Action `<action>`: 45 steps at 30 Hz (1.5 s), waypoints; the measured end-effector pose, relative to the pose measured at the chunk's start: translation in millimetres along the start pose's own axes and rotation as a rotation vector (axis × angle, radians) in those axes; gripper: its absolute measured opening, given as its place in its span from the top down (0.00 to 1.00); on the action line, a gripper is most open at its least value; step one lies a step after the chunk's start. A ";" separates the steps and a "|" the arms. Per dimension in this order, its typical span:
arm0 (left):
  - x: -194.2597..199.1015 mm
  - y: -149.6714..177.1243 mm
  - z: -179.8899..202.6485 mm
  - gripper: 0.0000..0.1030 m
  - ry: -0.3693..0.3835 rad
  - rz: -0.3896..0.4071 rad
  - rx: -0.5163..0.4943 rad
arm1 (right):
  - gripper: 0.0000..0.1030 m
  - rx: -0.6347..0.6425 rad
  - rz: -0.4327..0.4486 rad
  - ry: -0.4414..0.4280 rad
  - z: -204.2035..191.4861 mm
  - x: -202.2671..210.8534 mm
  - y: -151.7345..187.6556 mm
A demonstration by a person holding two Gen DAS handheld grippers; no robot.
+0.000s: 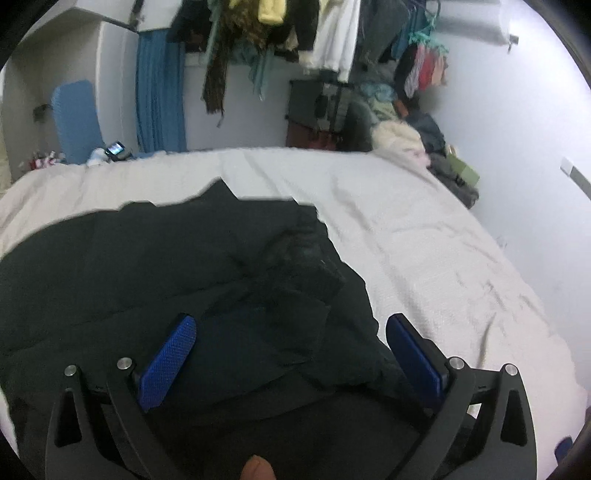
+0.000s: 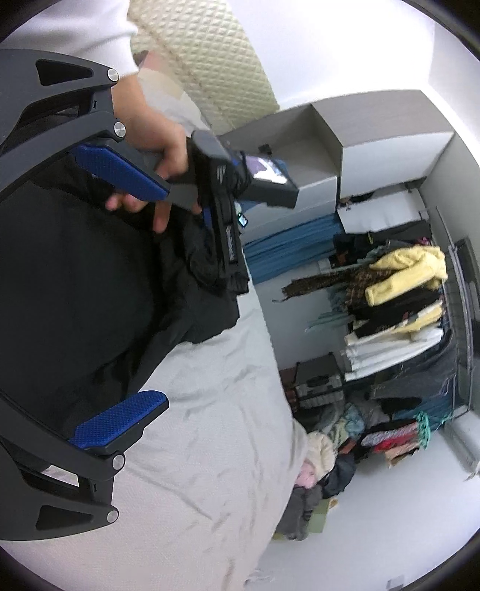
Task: Fold large clothes
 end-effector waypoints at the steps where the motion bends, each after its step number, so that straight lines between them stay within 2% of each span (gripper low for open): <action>1: 12.7 0.0 -8.3 0.00 -0.002 0.019 0.011 | 0.00 0.025 -0.003 -0.014 -6.2 -1.6 -3.3; 8: 94.0 -3.7 -81.5 0.00 -0.048 0.107 0.110 | 0.00 0.153 -0.004 -0.062 -49.2 -17.4 -30.4; 12: 133.7 -6.9 -133.6 0.00 -0.097 0.153 0.162 | 0.00 0.219 -0.049 -0.071 -79.5 -49.7 -54.3; 16: 148.2 -7.8 -182.8 0.00 -0.151 0.148 0.199 | 0.00 0.276 -0.083 -0.070 -102.7 -94.0 -75.9; 20: 129.2 -6.9 -226.5 0.00 -0.204 0.097 0.220 | 0.02 0.312 -0.130 -0.042 -111.9 -142.9 -89.6; 23: 100.1 -7.2 -251.1 0.00 -0.211 0.059 0.226 | 0.13 0.293 -0.197 -0.017 -107.2 -183.1 -92.7; 26: 70.9 -2.1 -262.8 0.00 -0.213 0.030 0.229 | 0.15 0.305 -0.246 0.012 -103.0 -217.7 -90.7; 29: 37.4 0.0 -268.0 0.00 -0.252 0.001 0.195 | 0.15 0.329 -0.268 0.038 -100.1 -248.1 -89.2; 31: 16.6 3.6 -271.3 0.00 -0.250 -0.019 0.178 | 0.15 0.372 -0.292 0.085 -100.0 -273.1 -83.0; 34: -3.1 5.5 -279.5 0.00 -0.242 -0.016 0.189 | 0.14 0.378 -0.299 0.084 -100.1 -294.0 -71.8; 37: -15.7 5.0 -284.7 0.00 -0.234 -0.002 0.199 | 0.09 0.347 -0.281 0.083 -94.4 -302.6 -66.4; 45: -44.9 2.5 -284.4 0.00 -0.255 0.027 0.182 | 0.08 0.328 -0.282 0.098 -88.3 -329.5 -54.1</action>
Point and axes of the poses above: each gripper's, at about its wrist camera, not at the fingertips, and x roughly against the way its jaws point, z to its right, y to its underside, the point moved 4 cm from there along -x, roughly the way its jaws point, and after that the axes turned 12 degrees about -z, right-handed, at the moved point
